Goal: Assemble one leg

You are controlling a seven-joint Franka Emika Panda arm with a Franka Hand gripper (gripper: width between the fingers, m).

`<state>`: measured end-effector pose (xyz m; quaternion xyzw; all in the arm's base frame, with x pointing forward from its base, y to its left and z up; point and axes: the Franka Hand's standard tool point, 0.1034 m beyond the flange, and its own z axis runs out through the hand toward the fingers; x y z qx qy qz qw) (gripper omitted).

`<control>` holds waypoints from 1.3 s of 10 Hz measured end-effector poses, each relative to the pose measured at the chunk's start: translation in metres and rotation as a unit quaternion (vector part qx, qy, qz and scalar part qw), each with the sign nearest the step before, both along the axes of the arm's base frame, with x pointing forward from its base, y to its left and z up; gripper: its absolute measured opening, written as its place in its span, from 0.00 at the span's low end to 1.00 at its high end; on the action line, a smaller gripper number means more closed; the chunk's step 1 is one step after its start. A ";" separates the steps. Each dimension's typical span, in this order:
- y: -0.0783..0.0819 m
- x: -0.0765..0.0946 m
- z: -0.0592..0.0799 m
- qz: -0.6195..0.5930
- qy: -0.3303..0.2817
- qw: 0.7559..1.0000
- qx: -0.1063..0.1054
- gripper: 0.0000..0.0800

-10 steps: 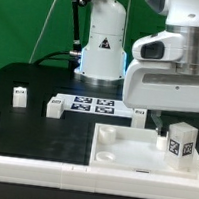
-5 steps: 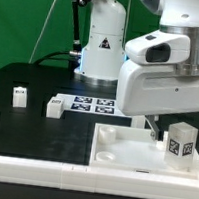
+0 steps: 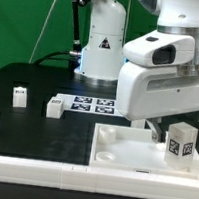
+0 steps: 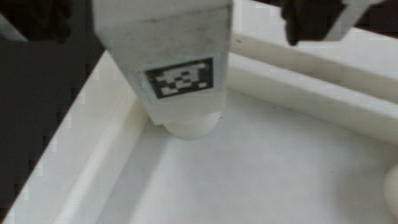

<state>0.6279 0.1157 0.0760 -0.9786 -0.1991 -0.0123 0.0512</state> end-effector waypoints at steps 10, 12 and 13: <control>0.001 0.000 -0.001 -0.270 0.025 0.962 0.005 0.36; 0.001 0.000 -0.001 -0.392 0.039 0.919 0.006 0.36; 0.002 0.000 -0.002 -0.464 0.048 0.884 0.008 0.37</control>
Offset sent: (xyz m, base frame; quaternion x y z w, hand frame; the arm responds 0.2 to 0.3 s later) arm 0.0000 0.0000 0.0000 0.0000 0.0000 0.0000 1.0000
